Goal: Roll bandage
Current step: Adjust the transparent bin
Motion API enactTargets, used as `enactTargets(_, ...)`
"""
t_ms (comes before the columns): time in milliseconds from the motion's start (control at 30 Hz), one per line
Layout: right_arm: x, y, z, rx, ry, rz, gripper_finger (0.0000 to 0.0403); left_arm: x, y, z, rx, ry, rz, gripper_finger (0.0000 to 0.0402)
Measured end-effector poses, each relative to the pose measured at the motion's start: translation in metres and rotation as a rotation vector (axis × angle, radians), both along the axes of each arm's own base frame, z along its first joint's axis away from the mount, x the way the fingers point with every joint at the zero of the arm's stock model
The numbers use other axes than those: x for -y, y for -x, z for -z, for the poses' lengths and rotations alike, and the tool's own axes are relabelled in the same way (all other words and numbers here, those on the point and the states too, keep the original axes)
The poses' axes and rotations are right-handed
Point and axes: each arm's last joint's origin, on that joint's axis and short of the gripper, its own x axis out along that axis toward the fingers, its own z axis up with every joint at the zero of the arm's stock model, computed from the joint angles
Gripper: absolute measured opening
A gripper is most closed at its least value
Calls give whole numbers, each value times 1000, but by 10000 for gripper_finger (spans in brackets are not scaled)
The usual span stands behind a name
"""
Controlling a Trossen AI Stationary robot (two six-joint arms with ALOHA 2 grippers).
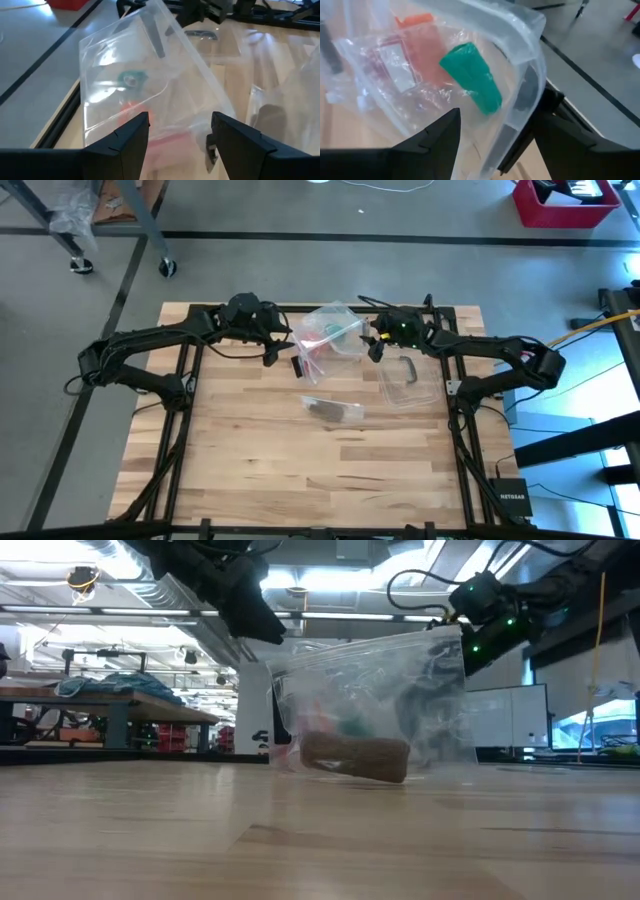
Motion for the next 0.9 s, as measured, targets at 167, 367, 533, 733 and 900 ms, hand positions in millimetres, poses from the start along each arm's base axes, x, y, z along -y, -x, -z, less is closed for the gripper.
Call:
enactTargets(167, 1, 0, 4, -24, 1, 15, 243, 2, 4, 8, -89, 15, -74, 208)
enactTargets(367, 0, 1, 7, -60, -12, 12, 243, 11, 11, 46, -114, 94, -117, 208)
enactTargets(533, 0, 1, 8, -74, -6, 2, 243, 20, 18, 71, -96, 164, -137, 208)
enactTargets(733, -1, 0, 7, -52, -16, -33, 243, 35, 14, 84, -20, 202, -87, 208)
enactTargets(900, 0, -1, 9, -55, -27, -29, 243, 47, 8, 90, 67, 203, -44, 208)
